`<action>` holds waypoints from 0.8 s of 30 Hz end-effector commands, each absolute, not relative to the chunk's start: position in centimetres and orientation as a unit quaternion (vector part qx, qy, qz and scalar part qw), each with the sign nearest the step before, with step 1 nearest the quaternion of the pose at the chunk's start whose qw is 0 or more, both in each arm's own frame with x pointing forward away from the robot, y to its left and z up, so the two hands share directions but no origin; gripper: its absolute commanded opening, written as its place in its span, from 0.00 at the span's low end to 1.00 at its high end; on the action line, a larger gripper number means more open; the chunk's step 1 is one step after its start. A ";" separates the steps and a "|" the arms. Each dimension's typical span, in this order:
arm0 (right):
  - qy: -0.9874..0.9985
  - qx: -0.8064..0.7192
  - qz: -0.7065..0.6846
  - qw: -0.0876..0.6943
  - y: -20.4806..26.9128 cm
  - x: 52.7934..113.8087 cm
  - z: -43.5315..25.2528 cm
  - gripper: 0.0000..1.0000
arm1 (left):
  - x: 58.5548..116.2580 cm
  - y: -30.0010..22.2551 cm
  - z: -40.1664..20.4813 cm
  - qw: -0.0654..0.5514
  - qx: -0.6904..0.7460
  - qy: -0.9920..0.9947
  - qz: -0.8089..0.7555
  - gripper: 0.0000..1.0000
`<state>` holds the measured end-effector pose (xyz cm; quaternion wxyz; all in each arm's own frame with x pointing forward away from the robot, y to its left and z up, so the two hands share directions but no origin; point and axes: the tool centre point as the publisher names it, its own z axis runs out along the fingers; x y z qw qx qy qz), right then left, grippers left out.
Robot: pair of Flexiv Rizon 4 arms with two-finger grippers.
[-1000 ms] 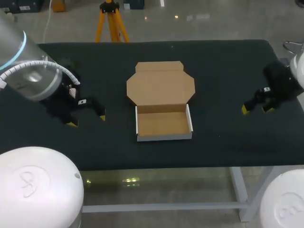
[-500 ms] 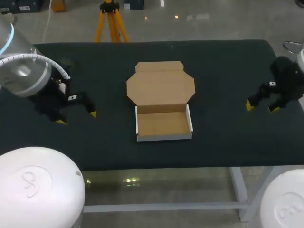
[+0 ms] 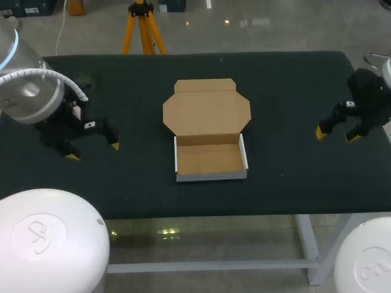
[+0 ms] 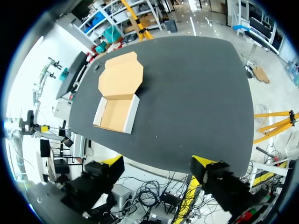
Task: Assemble the packaging by folding the flat box into shape, placing the metal phone stand inside, and closing the box properly
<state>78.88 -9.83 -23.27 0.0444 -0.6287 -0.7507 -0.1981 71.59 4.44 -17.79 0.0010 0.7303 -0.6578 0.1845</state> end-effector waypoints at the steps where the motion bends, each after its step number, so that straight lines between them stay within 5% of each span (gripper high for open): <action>1: -0.750 -0.630 -0.197 0.044 -9.7 78.5 -23.0 1.00 | 71.3 4.5 -17.9 -0.005 0.732 -0.655 0.188 1.00; 24: -0.746 -0.635 -0.195 0.049 -9.7 78.5 -23.3 1.00 | 76.1 5.3 -22.1 -0.001 0.740 -0.654 0.156 1.00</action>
